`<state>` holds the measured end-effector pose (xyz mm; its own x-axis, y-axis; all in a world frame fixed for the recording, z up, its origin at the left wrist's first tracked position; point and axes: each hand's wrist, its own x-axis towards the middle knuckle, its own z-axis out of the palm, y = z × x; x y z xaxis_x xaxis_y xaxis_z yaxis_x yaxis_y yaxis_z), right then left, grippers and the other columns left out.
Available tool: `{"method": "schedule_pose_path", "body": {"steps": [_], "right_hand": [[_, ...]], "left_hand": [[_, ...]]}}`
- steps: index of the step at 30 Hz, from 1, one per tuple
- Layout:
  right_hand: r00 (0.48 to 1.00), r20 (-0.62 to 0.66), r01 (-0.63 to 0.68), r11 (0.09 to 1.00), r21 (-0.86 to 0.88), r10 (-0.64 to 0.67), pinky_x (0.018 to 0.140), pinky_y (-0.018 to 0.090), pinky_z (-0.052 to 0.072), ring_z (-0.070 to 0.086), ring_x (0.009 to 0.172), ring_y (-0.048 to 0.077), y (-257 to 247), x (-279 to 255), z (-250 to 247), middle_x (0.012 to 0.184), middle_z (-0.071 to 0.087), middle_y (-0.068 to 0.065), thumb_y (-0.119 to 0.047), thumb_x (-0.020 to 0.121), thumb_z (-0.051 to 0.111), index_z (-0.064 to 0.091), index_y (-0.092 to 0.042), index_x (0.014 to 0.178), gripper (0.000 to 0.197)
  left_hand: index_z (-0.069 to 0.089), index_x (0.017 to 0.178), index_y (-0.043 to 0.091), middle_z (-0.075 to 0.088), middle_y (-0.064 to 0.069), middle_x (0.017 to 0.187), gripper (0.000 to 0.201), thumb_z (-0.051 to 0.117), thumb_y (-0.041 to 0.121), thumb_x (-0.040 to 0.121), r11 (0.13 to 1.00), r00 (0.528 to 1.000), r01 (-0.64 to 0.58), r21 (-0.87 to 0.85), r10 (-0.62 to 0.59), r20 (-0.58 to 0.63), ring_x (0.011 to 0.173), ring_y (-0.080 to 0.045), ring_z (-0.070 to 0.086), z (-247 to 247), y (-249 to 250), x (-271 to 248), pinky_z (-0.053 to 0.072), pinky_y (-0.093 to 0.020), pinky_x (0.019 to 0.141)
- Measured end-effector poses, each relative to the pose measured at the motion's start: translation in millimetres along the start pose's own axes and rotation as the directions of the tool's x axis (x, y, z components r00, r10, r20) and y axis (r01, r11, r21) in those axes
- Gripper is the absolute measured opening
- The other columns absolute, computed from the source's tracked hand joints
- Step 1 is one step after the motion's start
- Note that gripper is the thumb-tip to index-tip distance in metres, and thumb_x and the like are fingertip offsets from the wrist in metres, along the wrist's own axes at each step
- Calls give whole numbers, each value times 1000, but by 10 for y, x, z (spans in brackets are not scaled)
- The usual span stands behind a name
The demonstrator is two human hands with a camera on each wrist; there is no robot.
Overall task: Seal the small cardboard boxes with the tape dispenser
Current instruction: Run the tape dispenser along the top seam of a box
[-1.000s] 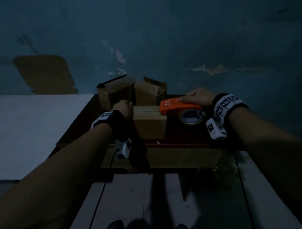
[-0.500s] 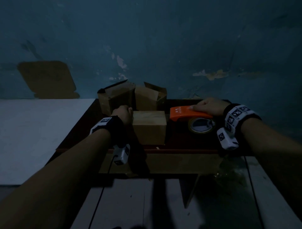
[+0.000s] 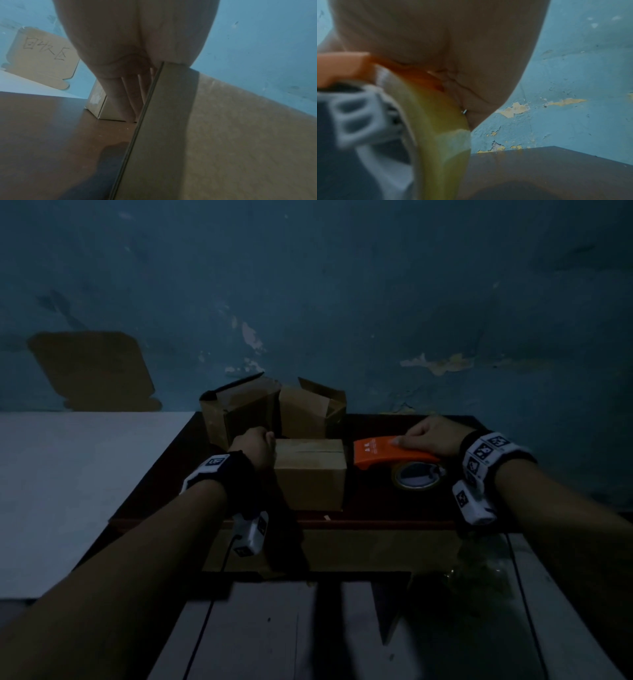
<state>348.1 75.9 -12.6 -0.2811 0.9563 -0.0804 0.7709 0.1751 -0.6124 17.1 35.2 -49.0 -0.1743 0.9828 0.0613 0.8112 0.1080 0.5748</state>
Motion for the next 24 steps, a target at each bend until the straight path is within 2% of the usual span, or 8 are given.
{"method": "schedule_pose_path", "body": {"steps": [7,11,13,15,17,19,22,24], "right_hand": [[999,52,6,997,-78,-2,60,26,42,55,58,12,-59,162,104,57,59,-5,-56,81,65,68,-21,59,43],[992,108,-42,979,-197,64,74,30,51,66,75,17,-153,194,60,76,71,-1,-69,73,64,76,-22,75,48],[988,126,-55,967,-247,88,80,32,51,67,81,18,-203,202,67,81,71,-1,-74,68,65,75,-24,75,51],[987,123,-63,953,-297,104,81,33,50,65,81,19,-243,225,62,80,70,-1,-75,68,64,72,-24,71,52],[987,110,-70,930,-362,117,79,33,48,61,76,18,-247,289,102,75,64,0,-67,76,64,72,-19,76,49],[984,121,-67,895,-441,133,70,27,43,51,63,14,-241,332,235,67,52,2,-51,81,69,70,-10,84,41],[984,156,0,868,-497,90,55,27,36,46,53,15,-198,310,337,52,50,-1,-65,59,77,58,-16,56,53],[989,129,-7,890,-456,74,53,29,35,47,52,16,-155,290,295,49,49,-1,-68,57,76,53,-15,51,58]], "left_hand": [[55,109,12,56,-9,97,30,34,32,104,998,1000,-20,-57,21,13,82,-22,52,22,-2,-2,39,-34,70],[55,99,21,60,-9,99,25,35,35,103,994,995,-98,-47,98,15,80,-20,53,34,-6,11,39,-32,69],[61,105,18,62,-9,102,35,34,41,103,992,991,-126,-14,126,49,83,-20,53,31,33,1,39,-32,71],[61,117,16,62,-10,111,50,28,50,101,996,992,-94,-3,94,86,88,-22,53,20,83,4,39,-32,75],[55,129,16,59,-12,124,62,23,60,98,1000,994,-25,16,23,107,96,-25,54,35,151,-1,39,-33,78],[44,139,20,51,-12,138,69,28,68,92,1000,989,21,15,-23,144,112,-31,53,117,216,-31,38,-33,82],[36,142,26,46,-9,142,70,41,69,87,997,987,36,-73,-24,158,116,-33,52,264,258,-121,39,-31,81],[35,141,26,48,-9,140,71,42,69,85,994,990,43,-102,-29,141,111,-32,54,287,260,-110,41,-30,78]]}}
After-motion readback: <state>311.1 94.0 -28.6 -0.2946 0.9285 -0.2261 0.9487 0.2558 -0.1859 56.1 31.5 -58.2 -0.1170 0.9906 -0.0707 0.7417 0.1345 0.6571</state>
